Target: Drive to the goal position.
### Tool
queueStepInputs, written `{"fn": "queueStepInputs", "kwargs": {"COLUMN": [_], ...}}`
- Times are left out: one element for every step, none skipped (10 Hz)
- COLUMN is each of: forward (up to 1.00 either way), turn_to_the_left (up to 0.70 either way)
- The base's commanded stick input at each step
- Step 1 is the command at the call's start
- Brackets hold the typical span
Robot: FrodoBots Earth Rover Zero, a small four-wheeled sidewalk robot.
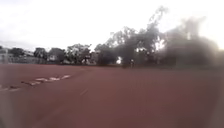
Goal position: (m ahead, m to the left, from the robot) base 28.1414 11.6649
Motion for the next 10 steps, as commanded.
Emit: {"fn": "queueStepInputs", "kwargs": {"forward": [0.7, 0.7, 0.7, 0.7, 0.7, 0.7, 0.7, 0.7, 0.7, 0.7], "turn_to_the_left": [0.0, 0.0, 0.0, 0.0, 0.0, 0.0, 0.0, 0.0, 0.0, 0.0]}}
